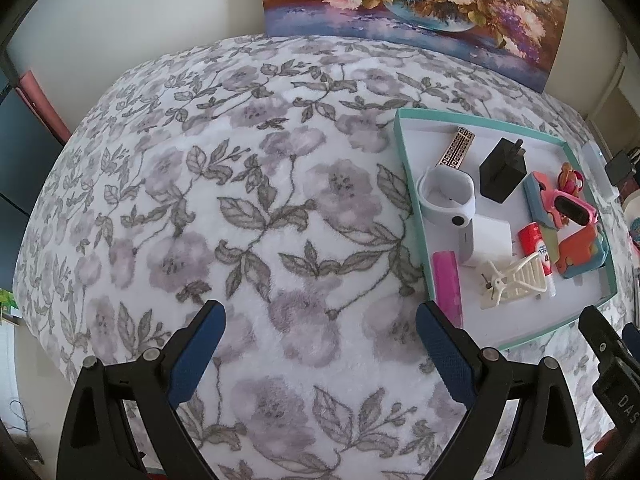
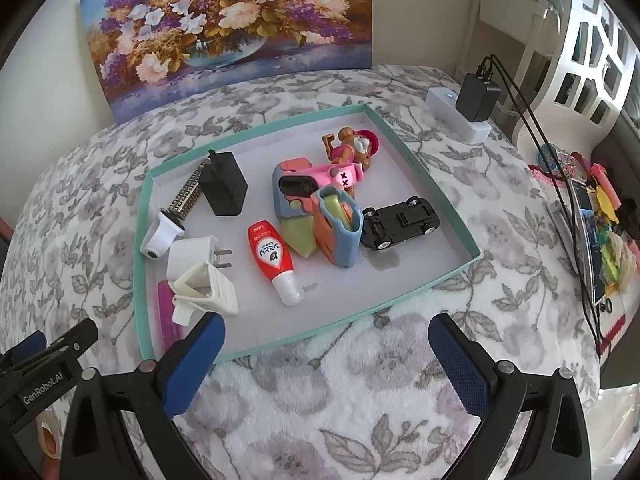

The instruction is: Organize rigid objects

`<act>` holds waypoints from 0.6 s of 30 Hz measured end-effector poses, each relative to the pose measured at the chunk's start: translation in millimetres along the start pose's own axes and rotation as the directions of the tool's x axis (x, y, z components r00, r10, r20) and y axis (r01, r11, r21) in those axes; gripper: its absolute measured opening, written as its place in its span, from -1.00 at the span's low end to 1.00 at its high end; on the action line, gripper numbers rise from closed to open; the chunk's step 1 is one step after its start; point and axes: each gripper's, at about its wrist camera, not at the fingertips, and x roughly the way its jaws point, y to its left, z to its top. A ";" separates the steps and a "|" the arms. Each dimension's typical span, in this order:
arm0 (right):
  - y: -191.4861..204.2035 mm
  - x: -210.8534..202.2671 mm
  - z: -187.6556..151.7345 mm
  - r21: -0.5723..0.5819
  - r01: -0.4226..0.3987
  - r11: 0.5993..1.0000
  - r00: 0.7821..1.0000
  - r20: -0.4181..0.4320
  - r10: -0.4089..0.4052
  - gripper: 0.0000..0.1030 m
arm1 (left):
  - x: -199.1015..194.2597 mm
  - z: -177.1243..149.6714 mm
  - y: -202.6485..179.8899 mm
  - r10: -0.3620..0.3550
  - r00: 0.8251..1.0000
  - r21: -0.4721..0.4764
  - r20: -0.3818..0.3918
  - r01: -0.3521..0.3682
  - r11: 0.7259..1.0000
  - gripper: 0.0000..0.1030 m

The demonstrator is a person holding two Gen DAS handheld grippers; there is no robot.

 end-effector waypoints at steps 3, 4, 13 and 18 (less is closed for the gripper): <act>0.1 0.0 0.0 -0.001 0.000 1.000 1.000 0.000 0.000 1.00 | 1.1 -0.3 1.7 -0.001 1.000 -0.001 -0.004 0.001 1.000 0.87; 0.2 -0.1 -0.1 -0.001 0.000 1.000 1.000 0.000 0.000 1.00 | 1.6 -0.5 2.0 0.000 1.000 -0.001 -0.007 0.000 1.000 0.87; 0.2 0.3 1.5 -0.006 0.005 1.000 1.000 0.006 -0.005 1.00 | 8.0 -1.8 4.6 0.012 0.999 -0.004 -0.035 -0.013 1.000 0.87; 2.0 0.1 1.9 -0.017 0.012 1.000 1.000 0.010 -0.012 1.00 | 8.6 -1.7 4.5 0.010 0.999 -0.004 -0.038 -0.010 1.000 0.87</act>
